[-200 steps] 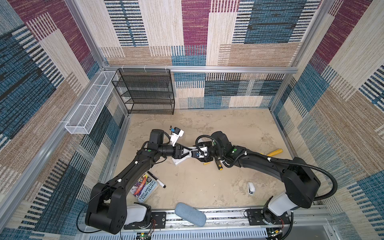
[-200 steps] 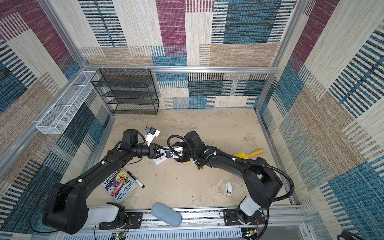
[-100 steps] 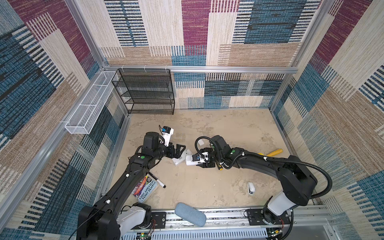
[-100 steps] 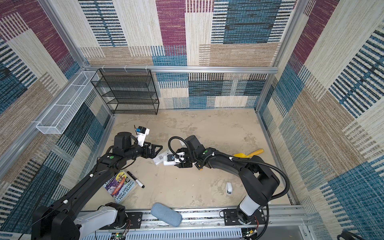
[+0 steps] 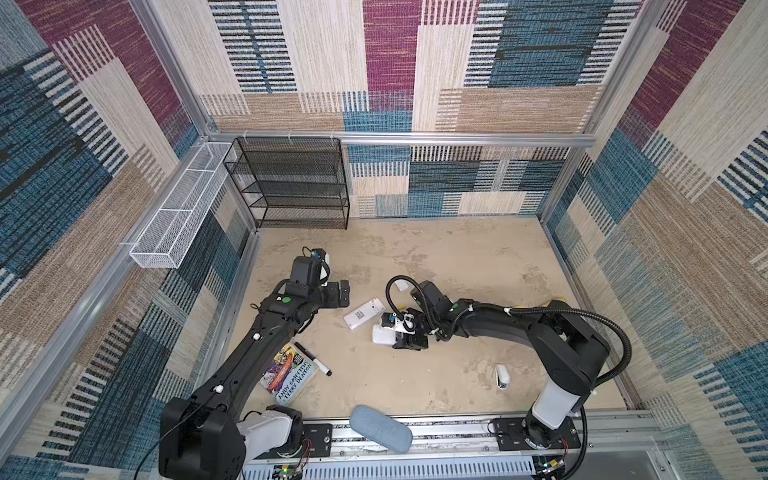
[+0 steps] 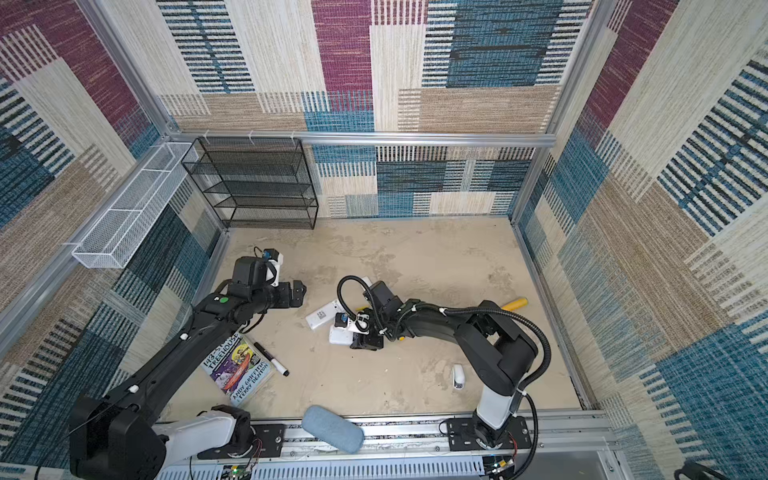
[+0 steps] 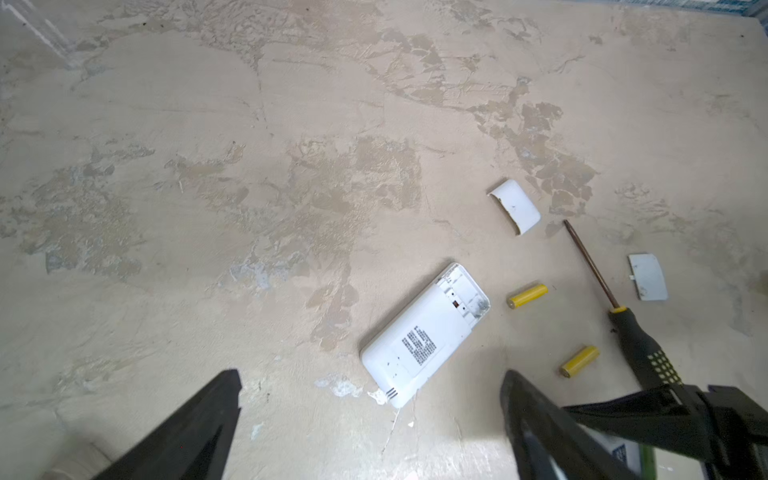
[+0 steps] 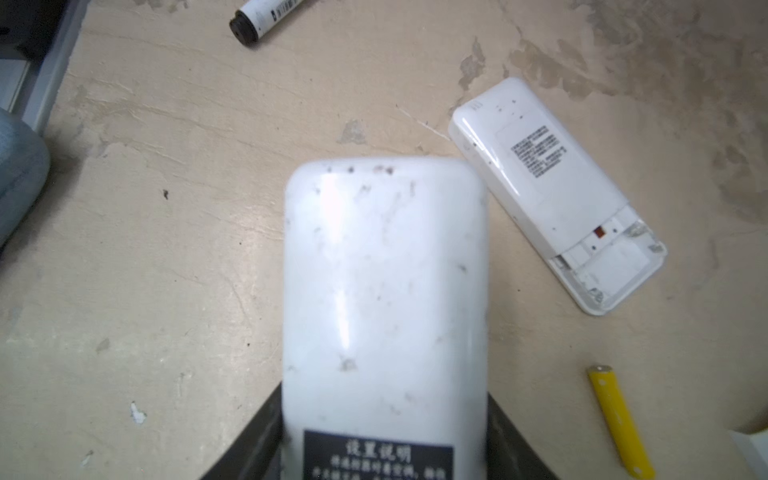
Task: Unload the batteries from the remote control
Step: 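Lower the remote battery-side up onto the table with the right gripper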
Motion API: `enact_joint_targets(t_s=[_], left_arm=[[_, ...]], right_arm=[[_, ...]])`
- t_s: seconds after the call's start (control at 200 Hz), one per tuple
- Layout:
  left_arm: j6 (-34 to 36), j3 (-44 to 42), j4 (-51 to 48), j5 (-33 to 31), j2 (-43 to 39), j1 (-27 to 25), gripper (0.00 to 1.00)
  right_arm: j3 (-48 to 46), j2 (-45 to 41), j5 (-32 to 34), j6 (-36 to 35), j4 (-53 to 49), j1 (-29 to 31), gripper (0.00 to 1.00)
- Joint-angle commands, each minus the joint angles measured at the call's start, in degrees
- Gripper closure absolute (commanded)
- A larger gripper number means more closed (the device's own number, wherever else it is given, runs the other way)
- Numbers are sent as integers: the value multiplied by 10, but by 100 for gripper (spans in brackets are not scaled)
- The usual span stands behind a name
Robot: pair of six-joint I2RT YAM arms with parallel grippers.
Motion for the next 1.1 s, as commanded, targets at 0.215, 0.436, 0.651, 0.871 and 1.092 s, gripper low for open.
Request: enact_joint_targets(t_s=[0.215,0.436,0.651,0.871,1.092], left_arm=[[-2,-70,123,14,-81,0,1],[12,-111,178,29,-130,0,1],[31,-114,172,28,-137,0,1],[47,-119,174,41,-141,0,1],[52,-130,184,45,-150,0,1]], right_arm=[[22,44,-15,64,12,5,53],[31,71,-16,69,16,5,52],[40,93,-13,66,10,5,51],[56,107,-11,63,-12,5,49],[69,119,2,66,-31,6,46]])
